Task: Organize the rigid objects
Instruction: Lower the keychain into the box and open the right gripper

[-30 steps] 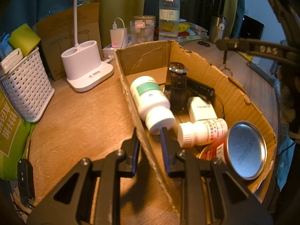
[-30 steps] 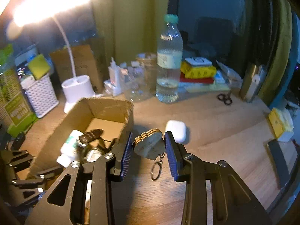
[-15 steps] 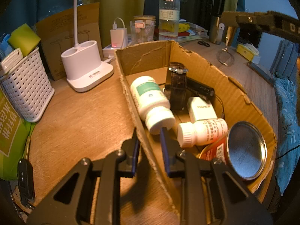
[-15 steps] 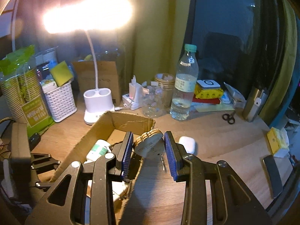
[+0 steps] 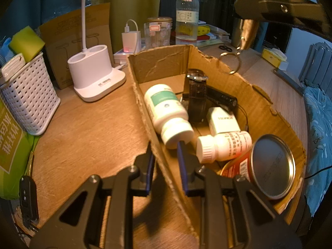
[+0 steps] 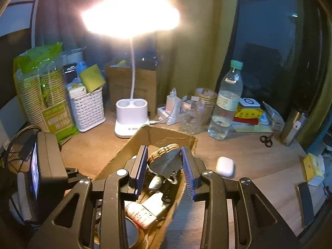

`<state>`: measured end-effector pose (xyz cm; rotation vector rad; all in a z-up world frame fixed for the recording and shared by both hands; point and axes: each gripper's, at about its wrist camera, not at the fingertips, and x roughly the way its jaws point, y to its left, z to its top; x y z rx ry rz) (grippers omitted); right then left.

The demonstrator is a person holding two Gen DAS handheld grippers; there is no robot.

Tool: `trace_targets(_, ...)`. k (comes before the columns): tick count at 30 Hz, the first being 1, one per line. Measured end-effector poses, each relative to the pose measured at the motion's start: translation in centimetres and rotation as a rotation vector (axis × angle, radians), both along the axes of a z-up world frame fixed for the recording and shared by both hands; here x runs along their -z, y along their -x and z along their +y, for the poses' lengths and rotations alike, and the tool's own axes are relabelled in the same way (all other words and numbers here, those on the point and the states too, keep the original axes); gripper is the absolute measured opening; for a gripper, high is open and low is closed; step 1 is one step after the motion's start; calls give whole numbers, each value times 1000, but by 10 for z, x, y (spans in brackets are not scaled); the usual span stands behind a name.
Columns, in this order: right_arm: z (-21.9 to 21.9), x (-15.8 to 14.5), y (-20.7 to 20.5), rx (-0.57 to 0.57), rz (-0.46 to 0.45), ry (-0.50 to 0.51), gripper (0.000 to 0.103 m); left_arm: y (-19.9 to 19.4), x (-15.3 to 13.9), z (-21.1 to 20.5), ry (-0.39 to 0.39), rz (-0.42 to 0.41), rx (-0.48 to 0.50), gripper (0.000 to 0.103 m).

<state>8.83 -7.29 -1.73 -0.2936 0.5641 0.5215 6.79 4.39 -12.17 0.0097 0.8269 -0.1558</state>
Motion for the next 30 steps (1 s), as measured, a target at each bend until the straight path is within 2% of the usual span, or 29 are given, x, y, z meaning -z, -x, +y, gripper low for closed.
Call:
trace_targets(16, 19, 36, -9, -51, 100, 32, 35, 0, 0, 0, 0, 0, 0, 22)
trace_targets(30, 21, 56, -16, -56, 164, 40, 35, 0, 0, 0, 0, 0, 0, 22)
